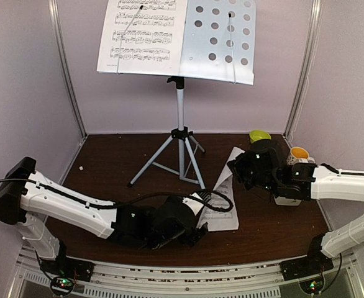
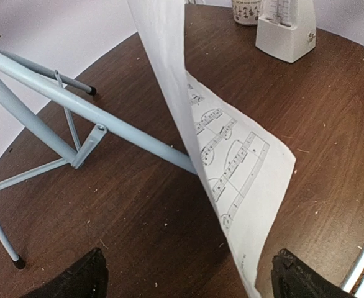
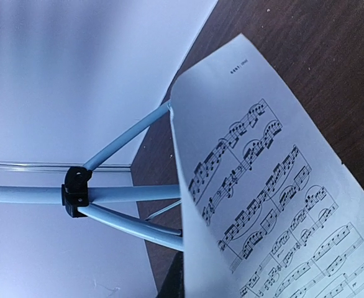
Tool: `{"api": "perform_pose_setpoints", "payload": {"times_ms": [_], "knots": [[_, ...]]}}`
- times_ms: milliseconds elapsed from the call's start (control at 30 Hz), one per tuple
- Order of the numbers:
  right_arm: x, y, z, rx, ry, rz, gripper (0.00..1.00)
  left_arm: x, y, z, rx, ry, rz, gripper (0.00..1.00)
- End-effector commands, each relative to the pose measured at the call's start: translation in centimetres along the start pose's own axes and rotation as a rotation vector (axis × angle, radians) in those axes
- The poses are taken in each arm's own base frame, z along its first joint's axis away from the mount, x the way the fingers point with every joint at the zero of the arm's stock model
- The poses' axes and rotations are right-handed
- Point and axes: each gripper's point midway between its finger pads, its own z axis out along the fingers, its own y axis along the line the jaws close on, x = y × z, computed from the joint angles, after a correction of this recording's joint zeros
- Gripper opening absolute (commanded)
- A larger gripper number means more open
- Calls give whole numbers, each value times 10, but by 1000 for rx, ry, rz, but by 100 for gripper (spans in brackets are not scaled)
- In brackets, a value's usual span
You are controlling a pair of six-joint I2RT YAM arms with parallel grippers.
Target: Set up the instrument practice props
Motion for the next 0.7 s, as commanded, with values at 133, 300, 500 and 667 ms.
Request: {"api": "perform_pose_setpoints", "payload": {"times_ms": [133, 300, 500, 667], "knots": [[27, 12, -1, -30, 131, 137, 0, -5, 27, 9, -160, 6, -18, 88], [37, 15, -2, -39, 159, 153, 0, -20, 30, 10, -132, -44, -34, 81], [53, 18, -3, -42, 215, 185, 0, -36, 37, 15, -95, -83, -35, 67], [62, 22, -5, -46, 241, 194, 1, -42, 46, 18, -124, -87, -13, 56]]}}
